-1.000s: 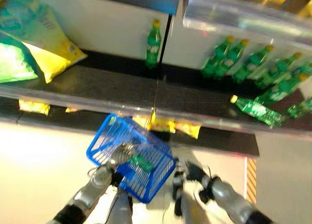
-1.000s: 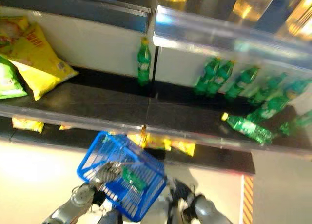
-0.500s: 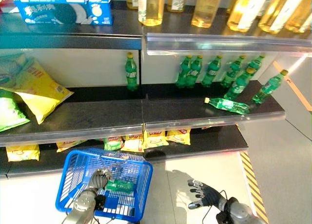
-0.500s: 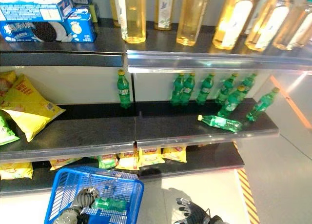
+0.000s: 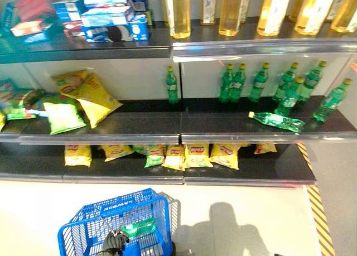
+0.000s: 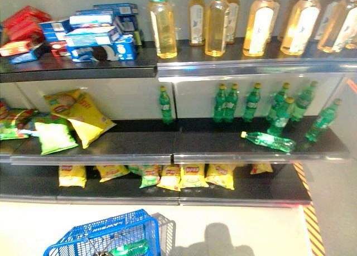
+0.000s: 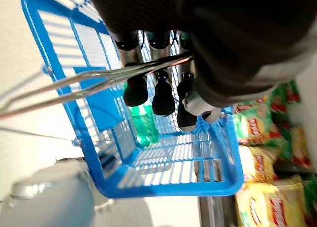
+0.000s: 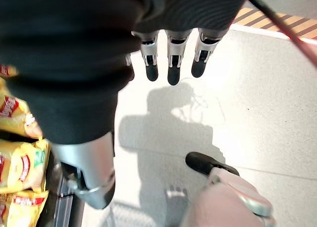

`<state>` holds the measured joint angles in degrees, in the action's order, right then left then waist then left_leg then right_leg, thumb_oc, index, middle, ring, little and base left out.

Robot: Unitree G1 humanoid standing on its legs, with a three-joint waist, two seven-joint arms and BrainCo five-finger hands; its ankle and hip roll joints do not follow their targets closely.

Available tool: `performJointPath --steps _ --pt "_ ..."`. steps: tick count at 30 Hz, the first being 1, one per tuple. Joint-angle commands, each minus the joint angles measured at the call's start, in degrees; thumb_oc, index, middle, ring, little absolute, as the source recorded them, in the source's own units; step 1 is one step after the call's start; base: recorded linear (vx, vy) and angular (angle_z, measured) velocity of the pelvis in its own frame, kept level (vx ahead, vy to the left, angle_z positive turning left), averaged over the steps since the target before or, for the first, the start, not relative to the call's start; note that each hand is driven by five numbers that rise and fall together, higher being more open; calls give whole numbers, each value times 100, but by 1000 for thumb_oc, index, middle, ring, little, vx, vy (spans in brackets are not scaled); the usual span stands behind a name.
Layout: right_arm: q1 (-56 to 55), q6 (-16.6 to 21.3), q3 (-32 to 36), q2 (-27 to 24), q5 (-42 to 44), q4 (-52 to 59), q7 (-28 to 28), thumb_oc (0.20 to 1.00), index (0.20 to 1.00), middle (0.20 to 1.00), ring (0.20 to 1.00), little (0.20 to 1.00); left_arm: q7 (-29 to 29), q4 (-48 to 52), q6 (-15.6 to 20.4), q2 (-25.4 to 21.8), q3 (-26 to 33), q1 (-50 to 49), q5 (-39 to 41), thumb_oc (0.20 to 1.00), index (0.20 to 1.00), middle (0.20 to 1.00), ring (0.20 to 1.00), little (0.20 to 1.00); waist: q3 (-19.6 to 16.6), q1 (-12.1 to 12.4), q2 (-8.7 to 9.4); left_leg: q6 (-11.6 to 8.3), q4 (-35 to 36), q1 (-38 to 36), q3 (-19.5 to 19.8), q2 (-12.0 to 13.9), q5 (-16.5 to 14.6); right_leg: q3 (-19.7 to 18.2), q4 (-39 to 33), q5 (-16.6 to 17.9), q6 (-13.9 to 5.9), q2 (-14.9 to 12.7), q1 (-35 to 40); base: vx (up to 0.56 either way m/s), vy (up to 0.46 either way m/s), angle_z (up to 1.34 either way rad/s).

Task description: Pick up the snacks into the basket

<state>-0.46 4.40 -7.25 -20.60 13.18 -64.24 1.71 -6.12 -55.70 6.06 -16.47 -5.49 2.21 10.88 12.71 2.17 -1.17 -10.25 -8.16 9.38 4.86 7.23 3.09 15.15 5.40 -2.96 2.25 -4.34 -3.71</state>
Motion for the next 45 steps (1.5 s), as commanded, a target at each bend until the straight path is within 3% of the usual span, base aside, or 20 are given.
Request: performJointPath --steps 1,5,9,13,15,17,18,19,20,23,28,31,32,33,34,35,37,40,43,45 --pt "-28 172 341 -52 259 111 207 1000 1000 1000 1000 1000 -110 365 209 -450 40 -119 -5 200 200 200 200 200 -86 -99 29 283 331 634 -313 718 604 -164 -186 -267 -980 -426 91 36 365 75" --pt "69 165 512 -28 353 -10 330 1000 1000 1000 1000 1000 -214 429 239 -465 -1 -20 -25 200 200 200 200 200 -90 -120 5 91 453 713 -261 935 719 -35 -404 -37 -1211 -720 199 65 380 84" --pt "-18 111 1091 -21 587 -161 468 1000 1000 1000 1000 1000 -203 717 299 -482 -93 -40 57 200 200 200 200 200 -128 -89 207 181 -906 1077 -387 219 -435 49 -370 655 -1571 -1788 419 200 571 43" --pt "-55 87 1354 54 794 -162 566 1000 1000 1000 1000 1000 -129 878 302 -511 -212 -6 77 200 200 200 200 200 -147 -131 245 483 -1273 1170 -391 -279 -839 -148 78 1482 -1401 -2301 229 237 569 74" --pt "4 99 1349 92 904 -240 551 1000 1000 1000 1000 1000 -48 1199 307 -568 -343 -76 -55 200 200 200 200 200 -219 -195 164 684 -982 981 -339 -555 -804 -679 406 1358 -1282 -1980 64 296 611 14" --pt "-25 99 1251 147 987 -340 434 1000 1000 1000 1000 1000 74 1084 284 -564 -384 -40 -146 200 200 200 200 200 -320 -210 120 846 -503 618 -181 -843 -753 -1212 798 660 -1099 -1229 -231 401 532 26" --pt "-88 102 1116 197 984 -395 361 1000 1000 1000 1000 1000 140 1112 256 -497 -442 -55 -193 200 200 200 200 200 -339 -265 24 972 -20 226 133 -1094 -644 -1465 1071 9 -936 -427 -630 400 447 26" --pt "-86 103 1115 196 984 -396 361 1000 1000 1000 1000 1000 140 1113 255 -496 -441 -54 -193 200 200 200 200 200 -349 -269 22 970 -5 235 136 -1093 -626 -1462 1069 19 -935 -427 -643 611 456 26" --pt "-135 120 932 185 898 -429 302 1000 1000 1000 1000 1000 219 1197 247 -459 -541 -70 -215 200 200 200 200 200 -278 -409 55 1036 204 -136 489 -1367 -601 -1828 879 -46 -916 335 -1090 317 174 49" --pt "-340 191 840 207 904 -527 322 1000 1000 1000 1000 1000 293 1163 277 -363 -822 76 -363 200 200 200 200 200 -146 -692 90 1171 373 -771 1354 -1887 -682 -2148 4 339 -951 1125 -1794 482 189 98" --pt "-467 125 873 281 752 -563 362 1000 1000 1000 1000 1000 388 1126 266 -310 -955 176 -493 200 200 200 200 200 -191 -1043 28 915 450 -1631 2154 -1891 -763 -1467 -297 583 -1160 861 -1884 480 -16 201" --pt "-531 122 877 281 720 -444 311 1000 1000 1000 1000 1000 398 1087 251 -275 -924 -5 -546 200 200 200 200 200 -423 -1172 -94 622 166 -1932 2228 -1654 -605 -1300 -205 763 -929 722 -1590 460 -86 193" --pt "-485 116 861 222 712 -417 260 1000 1000 1000 1000 1000 385 1035 247 -252 -882 -128 -555 200 200 200 200 200 -539 -1171 -277 198 -314 -1979 2071 -1521 -138 -1224 -61 638 -873 768 -1345 444 -49 145" --pt "-485 115 863 222 712 -417 259 1000 1000 1000 1000 1000 384 1036 246 -251 -883 -127 -555 200 200 200 200 200 -547 -1186 -254 196 -304 -1963 2089 -1550 -105 -1222 -71 656 -881 733 -1355 594 -35 73" --pt "-452 131 826 166 739 -282 210 1000 1000 1000 1000 1000 359 991 234 -227 -863 -165 -555 200 200 200 200 200 -515 -1138 -280 -231 -1164 -1529 1334 -1343 643 -1163 -51 481 -834 590 -932 255 -2 24" --pt "-452 130 827 170 739 -281 210 1000 1000 1000 1000 1000 359 991 234 -230 -863 -163 -555 200 200 200 200 200 -532 -1143 -258 -229 -1158 -1502 1336 -1371 672 -1168 -61 500 -842 562 -953 395 -92 26" --pt "-391 185 700 101 817 -157 206 1000 1000 1000 1000 1000 350 942 236 -286 -914 -17 -575 200 200 200 200 200 -384 -994 84 -80 -2690 -499 202 -1143 660 -1353 -243 327 -626 370 -389 352 -241 36" --pt "-336 176 671 77 808 -145 235 1000 1000 1000 1000 1000 294 941 219 -273 -859 -48 -541 200 200 200 200 200 -336 -828 186 284 -2573 174 -171 -968 243 -1447 -342 197 -583 327 -59 405 -152 14" --pt "-269 179 625 54 796 -15 232 1000 1000 1000 1000 1000 243 1064 203 -335 -770 -224 -486 200 200 200 200 200 -369 -569 200 589 -1142 568 -113 -879 -198 -1700 -310 -61 -621 461 210 368 26 -10" --pt "-280 218 501 15 621 166 232 1000 1000 1000 1000 1000 225 1159 194 -388 -732 -370 -554 200 200 200 200 200 -371 -309 101 452 528 705 638 -454 293 -2081 -173 -421 -691 568 575 550 134 -83"
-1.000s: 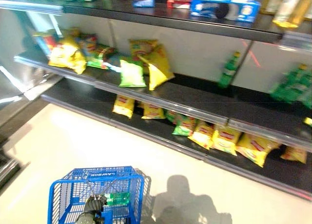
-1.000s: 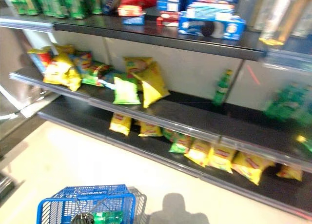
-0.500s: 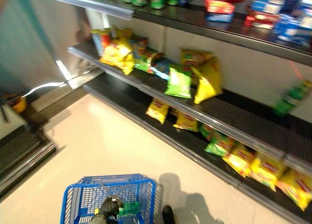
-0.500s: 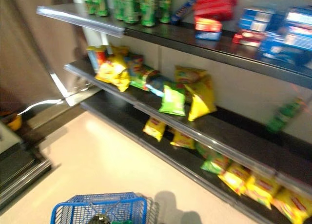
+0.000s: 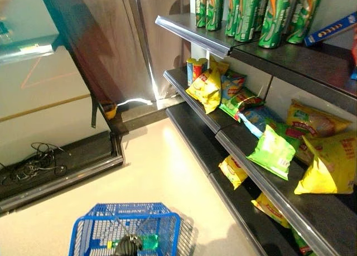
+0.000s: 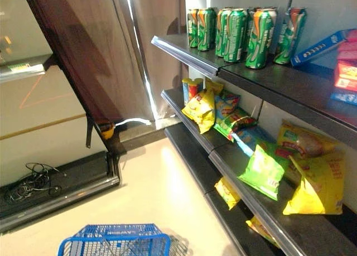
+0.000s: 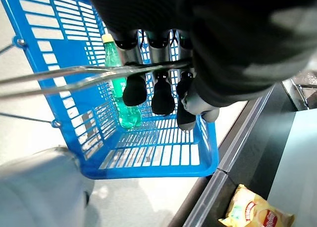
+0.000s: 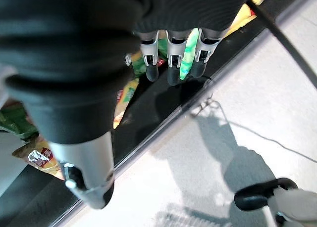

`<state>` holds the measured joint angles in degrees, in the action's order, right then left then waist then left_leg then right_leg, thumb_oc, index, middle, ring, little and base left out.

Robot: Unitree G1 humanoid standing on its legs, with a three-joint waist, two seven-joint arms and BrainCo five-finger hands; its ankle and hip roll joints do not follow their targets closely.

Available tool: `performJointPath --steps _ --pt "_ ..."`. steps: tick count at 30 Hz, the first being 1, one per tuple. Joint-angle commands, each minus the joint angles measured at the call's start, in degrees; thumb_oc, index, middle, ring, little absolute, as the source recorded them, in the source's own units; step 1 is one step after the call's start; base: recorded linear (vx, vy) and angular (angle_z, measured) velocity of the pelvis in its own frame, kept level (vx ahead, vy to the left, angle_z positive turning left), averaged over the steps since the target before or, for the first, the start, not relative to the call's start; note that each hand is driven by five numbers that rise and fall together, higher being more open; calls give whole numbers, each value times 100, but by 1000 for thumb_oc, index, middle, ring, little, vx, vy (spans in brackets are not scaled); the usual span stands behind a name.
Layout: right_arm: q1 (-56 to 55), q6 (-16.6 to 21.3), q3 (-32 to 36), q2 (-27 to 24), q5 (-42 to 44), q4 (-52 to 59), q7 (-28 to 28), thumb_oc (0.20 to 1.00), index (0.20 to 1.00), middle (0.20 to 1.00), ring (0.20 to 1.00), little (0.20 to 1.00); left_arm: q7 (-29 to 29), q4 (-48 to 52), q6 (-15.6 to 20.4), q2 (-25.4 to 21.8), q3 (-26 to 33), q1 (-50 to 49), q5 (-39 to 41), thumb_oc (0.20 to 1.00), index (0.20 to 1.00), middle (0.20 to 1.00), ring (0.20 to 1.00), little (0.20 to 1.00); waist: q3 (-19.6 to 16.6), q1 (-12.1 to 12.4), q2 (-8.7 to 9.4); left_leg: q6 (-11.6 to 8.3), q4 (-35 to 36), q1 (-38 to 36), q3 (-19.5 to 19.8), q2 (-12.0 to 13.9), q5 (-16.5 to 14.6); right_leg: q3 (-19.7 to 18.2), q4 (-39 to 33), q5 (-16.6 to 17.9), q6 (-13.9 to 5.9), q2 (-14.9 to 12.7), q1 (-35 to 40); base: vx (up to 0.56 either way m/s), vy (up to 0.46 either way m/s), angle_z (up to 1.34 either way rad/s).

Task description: Pick up the snacks into the basket

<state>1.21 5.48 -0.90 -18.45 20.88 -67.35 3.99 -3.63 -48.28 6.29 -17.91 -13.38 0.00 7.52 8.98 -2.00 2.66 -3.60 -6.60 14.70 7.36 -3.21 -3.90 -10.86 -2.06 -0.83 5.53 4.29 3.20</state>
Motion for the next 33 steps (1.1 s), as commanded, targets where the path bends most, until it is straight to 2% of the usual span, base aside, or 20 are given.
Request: performJointPath --steps 1,2,3,6,7,8,9,10,12,13,14,15,16,17,19,20,22,25,29,33 --pt "-452 110 -135 -197 -151 479 5 1000 1000 1000 1000 1000 -25 418 171 -246 56 -154 -218 200 200 200 200 200 8 109 -261 -214 427 122 377 580 1007 518 587 -662 -1015 -311 -99 477 146 -93" --pt "-422 104 -129 -222 -188 456 29 1000 1000 1000 1000 1000 -34 421 167 -253 38 -161 -273 200 200 200 200 200 -11 165 -265 -302 793 316 600 673 1108 316 611 -735 -1054 -355 38 469 236 -75" --pt "-356 89 -143 -279 -314 421 19 1000 1000 1000 1000 1000 -5 323 132 -253 0 -94 -365 200 200 200 200 200 -64 187 -336 -453 907 350 863 806 1261 -72 640 -855 -1110 -394 240 459 239 -65" --pt "-299 62 -139 -328 -408 436 -28 1000 1000 1000 1000 1000 60 367 175 -283 -70 -68 -404 200 200 200 200 200 -90 208 -397 -558 600 236 911 860 1296 -402 657 -923 -1177 -521 342 313 371 -106" --pt "-274 17 -131 -365 -453 465 -84 1000 1000 1000 1000 1000 84 463 177 -327 -74 -97 -403 200 200 200 200 200 -132 191 -402 -512 324 231 819 858 1186 -503 655 -917 -1257 -663 329 200 475 -155" --pt "-235 22 -124 -384 -511 528 -84 1000 1000 1000 1000 1000 89 571 215 -391 -147 -43 -380 200 200 200 200 200 -103 165 -358 -415 -12 223 634 825 943 -640 687 -854 -1473 -1015 209 219 605 -203" --pt "-173 7 -155 -408 -578 512 -84 1000 1000 1000 1000 1000 108 536 218 -398 -196 28 -379 200 200 200 200 200 -89 182 -327 -338 -185 241 492 773 803 -657 690 -764 -1590 -1203 120 180 646 -180" --pt "-79 -1 -154 -410 -630 506 -8 1000 1000 1000 1000 1000 73 450 246 -413 -302 179 -433 200 200 200 200 200 -87 187 -281 -226 -424 324 298 631 628 -688 721 -575 -1731 -1435 2 72 414 -178" --pt "128 -7 -135 -364 -576 509 101 1000 1000 1000 1000 1000 30 345 270 -485 -399 447 -454 200 200 200 200 200 -92 178 -214 -131 -601 353 -15 523 397 -722 703 -216 -1858 -1633 -288 24 340 -126" --pt "240 12 -152 -304 -512 521 139 1000 1000 1000 1000 1000 -6 316 280 -508 -425 503 -470 200 200 200 200 200 -83 193 -201 -97 -568 303 -203 598 327 -531 661 21 -1859 -1682 -540 -77 367 -94" --pt "322 34 -202 -230 -512 649 201 1000 1000 1000 1000 1000 -5 366 283 -563 -495 462 -574 200 200 200 200 200 -88 311 -212 -71 -470 165 -472 697 229 230 543 289 -1802 -1769 -917 -90 391 -105" --pt "379 43 -270 -212 -561 746 210 1000 1000 1000 1000 1000 -3 438 273 -589 -463 438 -601 200 200 200 200 200 -75 370 -250 -67 -388 62 -584 734 207 871 507 301 -1709 -1819 -1017 -71 281 -229" --pt "381 42 -271 -212 -562 747 211 1000 1000 1000 1000 1000 -3 439 272 -590 -460 439 -601 200 200 200 200 200 -89 360 -248 -67 -369 78 -577 730 232 878 500 313 -1709 -1822 -1033 -12 380 -234" --pt "449 80 -360 -160 -523 1076 215 1000 1000 1000 1000 1000 11 525 277 -641 -349 371 -529 200 200 200 200 200 -116 352 -256 6 -183 -123 -790 650 211 1390 540 204 -1620 -1597 -1090 6 398 -208" --pt "442 142 -352 -127 -405 1398 192 1000 1000 1000 1000 1000 42 523 284 -683 -253 283 -587 200 200 200 200 200 -116 430 -196 96 -218 -312 -1140 603 91 1767 587 35 -1627 -1578 -825 8 337 -52" --pt "442 140 -352 -126 -405 1400 193 1000 1000 1000 1000 1000 42 524 284 -684 -252 284 -587 200 200 200 200 200 -126 429 -192 97 -208 -300 -1141 600 109 1765 579 49 -1627 -1580 -839 21 140 -84" --pt "579 224 -278 -117 -192 1639 228 1000 1000 1000 1000 1000 -44 444 297 -683 -4 80 -598 200 200 200 200 200 -69 364 -121 149 -280 -504 -1551 667 -33 1760 311 206 -1661 -1669 -840 19 81 -112" --pt "819 184 -331 -252 -224 1746 240 1000 1000 1000 1000 1000 -124 499 303 -661 253 -107 -358 200 200 200 200 200 -40 311 -76 181 -402 -520 -1683 675 -142 1600 174 344 -1698 -1710 -875 -16 16 -55" --pt "1229 148 -496 -458 -331 1971 255 1000 1000 1000 1000 1000 -155 621 312 -749 348 -209 -302 200 200 200 200 200 -27 300 -51 171 -345 -467 -1701 666 -100 1557 204 357 -1695 -1727 -982 -22 -41 -38" --pt "2562 211 -798 -964 -349 2132 589 1000 1000 1000 1000 1000 -244 934 427 -931 268 -147 45 200 200 200 200 200 171 386 -188 30 -142 -203 -1557 687 139 1624 351 279 -1638 -1648 -1376 -82 -139 -3"
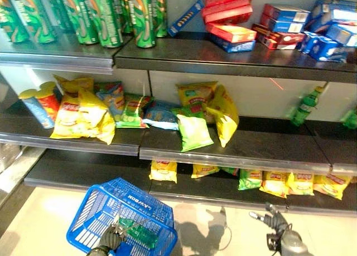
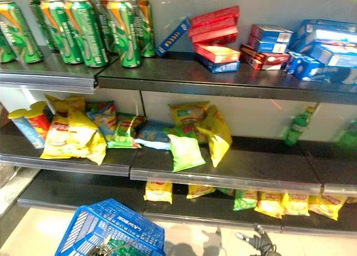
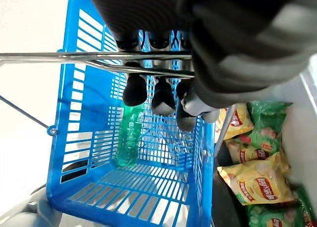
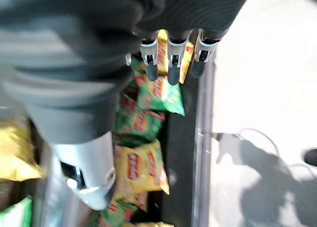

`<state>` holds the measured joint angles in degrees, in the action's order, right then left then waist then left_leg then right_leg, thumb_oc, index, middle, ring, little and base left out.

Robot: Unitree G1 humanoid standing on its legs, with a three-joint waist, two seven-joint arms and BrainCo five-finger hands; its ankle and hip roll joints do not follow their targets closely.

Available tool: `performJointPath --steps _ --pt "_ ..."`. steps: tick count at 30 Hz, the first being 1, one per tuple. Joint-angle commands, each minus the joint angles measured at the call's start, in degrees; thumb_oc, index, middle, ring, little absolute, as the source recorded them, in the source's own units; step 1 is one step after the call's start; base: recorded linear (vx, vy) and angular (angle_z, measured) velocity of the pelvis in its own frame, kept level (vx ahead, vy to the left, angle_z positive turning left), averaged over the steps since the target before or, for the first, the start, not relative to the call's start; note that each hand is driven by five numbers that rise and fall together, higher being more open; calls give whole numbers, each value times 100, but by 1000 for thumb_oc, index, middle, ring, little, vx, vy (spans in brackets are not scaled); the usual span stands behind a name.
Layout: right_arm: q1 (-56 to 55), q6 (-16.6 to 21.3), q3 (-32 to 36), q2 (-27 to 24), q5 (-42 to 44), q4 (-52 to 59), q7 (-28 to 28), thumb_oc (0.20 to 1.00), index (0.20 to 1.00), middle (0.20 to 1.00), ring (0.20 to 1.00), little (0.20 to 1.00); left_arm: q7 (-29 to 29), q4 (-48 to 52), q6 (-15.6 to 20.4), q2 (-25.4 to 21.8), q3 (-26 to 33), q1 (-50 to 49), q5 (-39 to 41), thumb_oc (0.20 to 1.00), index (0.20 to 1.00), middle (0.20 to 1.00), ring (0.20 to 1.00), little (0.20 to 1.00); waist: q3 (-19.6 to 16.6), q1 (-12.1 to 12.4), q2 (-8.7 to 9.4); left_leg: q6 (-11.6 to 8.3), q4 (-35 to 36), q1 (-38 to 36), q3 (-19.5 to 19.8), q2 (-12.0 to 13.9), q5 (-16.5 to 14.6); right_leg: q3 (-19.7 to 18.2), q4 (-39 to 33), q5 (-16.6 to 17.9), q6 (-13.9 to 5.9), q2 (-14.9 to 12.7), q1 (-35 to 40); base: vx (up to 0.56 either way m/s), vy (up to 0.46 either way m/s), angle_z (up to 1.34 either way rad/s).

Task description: Pick up the snacks into the basket

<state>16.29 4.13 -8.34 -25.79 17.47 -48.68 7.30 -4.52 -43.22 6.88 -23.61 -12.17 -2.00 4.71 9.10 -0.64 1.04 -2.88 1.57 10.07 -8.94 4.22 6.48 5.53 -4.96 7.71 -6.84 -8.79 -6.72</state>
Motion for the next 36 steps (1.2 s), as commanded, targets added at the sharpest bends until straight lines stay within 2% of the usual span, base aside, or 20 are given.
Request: performJointPath --steps 1,2,5,7,9,14,24,28,29,32,35,36 --pt "1066 347 -59 -231 -7 258 259 1000 1000 1000 1000 1000 -155 429 368 -359 152 55 327 200 200 200 200 200 160 245 -30 -44 -958 265 75 -53 -898 -15 653 -580 -399 -338 -394 -82 -113 15" --pt "1639 393 -232 -393 -49 447 410 1000 1000 1000 1000 1000 -208 491 403 -405 95 129 515 200 200 200 200 200 333 253 -101 -100 -983 409 125 -14 -813 -93 895 -633 -364 -239 -680 -76 -111 19" --pt "2160 420 -409 -470 -40 370 506 1000 1000 1000 1000 1000 -247 428 409 -361 16 213 612 200 200 200 200 200 423 304 -129 -135 -1013 503 191 27 -767 -122 1013 -678 -318 -148 -834 -42 -119 9" --pt "2913 396 -635 -772 -118 240 631 1000 1000 1000 1000 1000 -275 402 417 -333 -113 273 723 200 200 200 200 200 533 414 -93 -246 -949 599 685 -49 -659 -143 1100 -742 -257 -34 -939 -36 -121 0" --pt "3136 399 -712 -783 -113 179 663 1000 1000 1000 1000 1000 -289 395 423 -329 -152 269 739 200 200 200 200 200 524 386 -91 -241 -831 569 798 -40 -643 -123 1156 -788 -252 -1 -953 6 -40 4" --pt "4298 295 -1046 -925 -46 -713 724 1000 1000 1000 1000 1000 -346 411 438 -453 -358 409 827 200 200 200 200 200 682 408 -171 -204 -671 707 704 -16 -469 -61 1525 -814 -286 -3 -1326 -62 15 5" --pt "5270 200 -1608 -971 -325 -1448 748 1000 1000 1000 1000 1000 -379 697 481 -475 -606 551 968 200 200 200 200 200 1007 545 -343 -234 -605 984 739 -61 -282 -45 1736 -868 -261 14 -1715 -20 -1 3" --pt "5526 184 -1732 -1082 -431 -1655 813 1000 1000 1000 1000 1000 -383 957 512 -496 -673 572 1012 200 200 200 200 200 1157 591 -469 -263 -607 1143 765 -84 -200 -40 1887 -912 -231 8 -1906 -19 -42 6" --pt "5664 175 -1751 -1150 -406 -1771 848 1000 1000 1000 1000 1000 -368 1111 520 -520 -725 542 1044 200 200 200 200 200 1220 632 -556 -290 -586 1211 778 -82 -147 -25 1957 -951 -225 -9 -2002 -11 -27 5" --pt "5833 167 -1816 -1227 -437 -1827 890 1000 1000 1000 1000 1000 -367 1235 534 -552 -758 539 1060 200 200 200 200 200 1283 670 -638 -306 -555 1282 792 -91 -93 -20 2067 -1000 -213 -20 -2128 -17 -52 4" --pt "6118 149 -1780 -1394 -284 -2109 982 1000 1000 1000 1000 1000 -353 1389 543 -504 -861 558 1150 200 200 200 200 200 1400 744 -798 -332 -528 1422 866 -113 -8 -20 2356 -1106 -180 -56 -2370 -12 -65 5" --pt "6124 151 -1784 -1396 -281 -2113 980 1000 1000 1000 1000 1000 -354 1389 542 -502 -862 562 1151 200 200 200 200 200 1399 741 -798 -332 -531 1429 869 -117 -8 -20 2373 -1115 -180 -61 -2382 10 -51 20"
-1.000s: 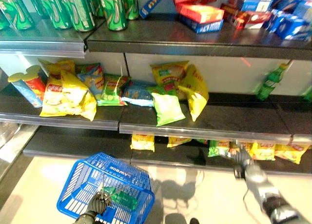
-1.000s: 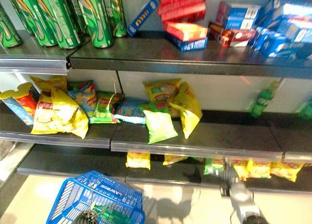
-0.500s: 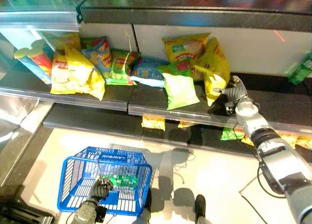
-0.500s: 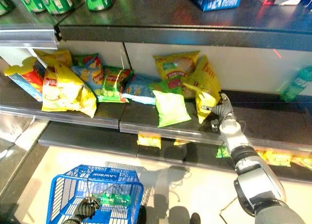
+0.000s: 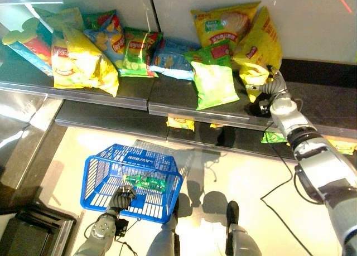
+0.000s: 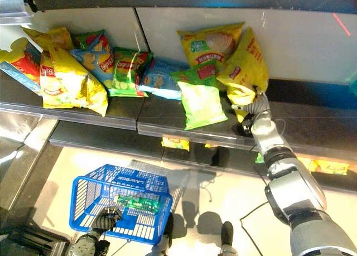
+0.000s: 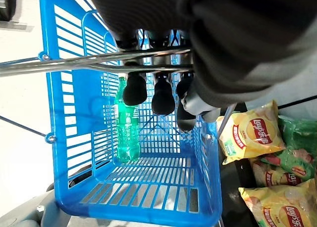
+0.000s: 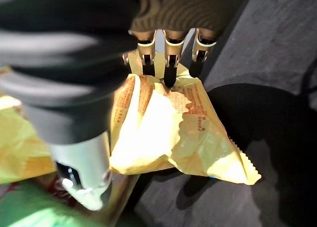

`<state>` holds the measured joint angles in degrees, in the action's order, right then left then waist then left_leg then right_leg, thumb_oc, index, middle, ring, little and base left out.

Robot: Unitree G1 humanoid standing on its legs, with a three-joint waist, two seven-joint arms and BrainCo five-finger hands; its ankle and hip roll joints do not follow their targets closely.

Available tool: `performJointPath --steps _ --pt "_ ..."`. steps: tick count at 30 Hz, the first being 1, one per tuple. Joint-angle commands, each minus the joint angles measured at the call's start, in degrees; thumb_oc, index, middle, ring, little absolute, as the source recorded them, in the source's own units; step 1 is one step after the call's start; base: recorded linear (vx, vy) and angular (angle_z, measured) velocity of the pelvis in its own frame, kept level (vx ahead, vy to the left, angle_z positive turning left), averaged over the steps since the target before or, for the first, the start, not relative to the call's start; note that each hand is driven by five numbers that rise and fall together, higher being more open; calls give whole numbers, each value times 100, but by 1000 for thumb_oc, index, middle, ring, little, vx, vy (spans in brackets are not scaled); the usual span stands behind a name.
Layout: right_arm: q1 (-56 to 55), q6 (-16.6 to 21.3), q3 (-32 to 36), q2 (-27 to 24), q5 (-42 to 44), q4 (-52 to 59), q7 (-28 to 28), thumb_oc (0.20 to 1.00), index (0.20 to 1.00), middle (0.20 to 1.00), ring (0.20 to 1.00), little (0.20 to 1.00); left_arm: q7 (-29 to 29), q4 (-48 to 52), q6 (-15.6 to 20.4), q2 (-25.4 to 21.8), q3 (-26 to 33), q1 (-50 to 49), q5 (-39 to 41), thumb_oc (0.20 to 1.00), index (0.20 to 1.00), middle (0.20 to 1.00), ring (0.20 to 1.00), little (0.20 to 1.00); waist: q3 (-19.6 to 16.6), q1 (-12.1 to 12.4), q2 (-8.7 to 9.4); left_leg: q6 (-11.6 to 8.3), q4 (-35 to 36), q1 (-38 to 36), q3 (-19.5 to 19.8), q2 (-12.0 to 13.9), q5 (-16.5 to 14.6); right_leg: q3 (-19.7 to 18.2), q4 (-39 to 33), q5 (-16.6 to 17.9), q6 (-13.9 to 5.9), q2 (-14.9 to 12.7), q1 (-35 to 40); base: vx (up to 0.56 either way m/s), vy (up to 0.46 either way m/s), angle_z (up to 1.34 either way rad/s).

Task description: Pick up the snacks into the basket

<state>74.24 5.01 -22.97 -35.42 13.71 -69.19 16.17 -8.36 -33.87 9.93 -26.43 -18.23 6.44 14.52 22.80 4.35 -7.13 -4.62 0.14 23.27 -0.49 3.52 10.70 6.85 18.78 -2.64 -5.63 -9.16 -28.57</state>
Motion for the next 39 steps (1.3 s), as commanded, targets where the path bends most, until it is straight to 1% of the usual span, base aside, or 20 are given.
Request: performJointPath --steps 1,6,7,8,9,10,11,14,19,28,34,39 --pt "387 43 -361 -497 77 -130 109 1000 1000 1000 1000 1000 30 483 223 -209 -306 -244 160 200 200 200 200 200 54 254 -24 -170 -387 139 59 -68 -410 -152 96 -145 -279 -38 -253 14 -28 25" --pt "476 5 -406 -526 21 -187 171 1000 1000 1000 1000 1000 9 494 217 -156 -347 -268 184 200 200 200 200 200 75 278 -75 -159 -380 140 135 -90 -409 -131 300 -255 -269 -84 -300 23 -42 14" --pt "507 16 -406 -562 46 -178 218 219 219 219 219 219 -11 476 220 -141 -390 -257 183 200 200 200 200 200 103 279 -112 -171 -363 120 166 -114 -390 -119 375 -304 -264 -133 -280 10 -35 16" --pt "506 24 -389 -579 51 -168 249 200 200 200 200 200 -24 486 230 -147 -409 -233 169 200 200 200 200 200 111 287 -137 -183 -353 121 195 -122 -373 -94 409 -316 -257 -156 -290 3 -25 16" --pt "504 23 -387 -581 51 -165 250 200 200 200 200 200 -25 486 230 -147 -411 -231 169 200 200 200 200 200 113 282 -138 -183 -353 120 201 -125 -371 -89 415 -320 -257 -160 -288 7 -35 14" --pt "490 24 -372 -615 19 -155 295 200 200 200 200 200 -62 484 240 -147 -427 -197 161 200 200 200 200 200 146 266 -147 -197 -321 76 257 -173 -365 -45 512 -409 -244 -212 -249 -2 -20 17" --pt "494 24 -374 -618 19 -154 295 200 200 200 200 200 -62 483 239 -144 -427 -192 161 200 200 200 200 200 129 278 -161 -197 -314 102 259 -156 -343 -40 470 -362 -240 -192 -259 -3 -36 25" --pt "470 7 -348 -616 -23 -159 345 200 200 200 200 200 -100 477 244 -146 -440 -133 138 200 200 200 200 200 125 281 -170 -192 -294 102 327 -171 -338 -5 507 -379 -241 -224 -233 0 -19 17" --pt "348 -36 -243 -458 -45 -238 412 200 200 200 200 200 -188 402 236 -111 -475 -65 110 200 200 200 200 200 139 274 -146 -178 -390 77 364 -210 -395 15 488 -380 -242 -246 -145 0 -6 4" --pt "251 -65 -226 -331 -114 -196 403 200 200 200 200 200 -223 416 230 -166 -434 -45 120 200 200 200 200 200 168 260 -99 -188 -514 101 339 -221 -447 -18 427 -327 -248 -250 -65 -9 13 4" --pt "81 1 -180 -207 -19 78 414 200 200 200 200 200 -262 314 221 -143 -378 -56 124 200 200 200 200 200 157 218 -20 -209 -468 52 317 -183 -421 -43 328 -272 -244 -206 7 0 0 0" --pt "-172 157 -94 -280 118 974 440 200 200 200 200 200 -251 314 206 -154 -260 -114 125 200 200 200 200 200 133 130 150 -218 -494 11 264 -124 -458 -96 155 -197 -263 -133 103 1 3 -3"
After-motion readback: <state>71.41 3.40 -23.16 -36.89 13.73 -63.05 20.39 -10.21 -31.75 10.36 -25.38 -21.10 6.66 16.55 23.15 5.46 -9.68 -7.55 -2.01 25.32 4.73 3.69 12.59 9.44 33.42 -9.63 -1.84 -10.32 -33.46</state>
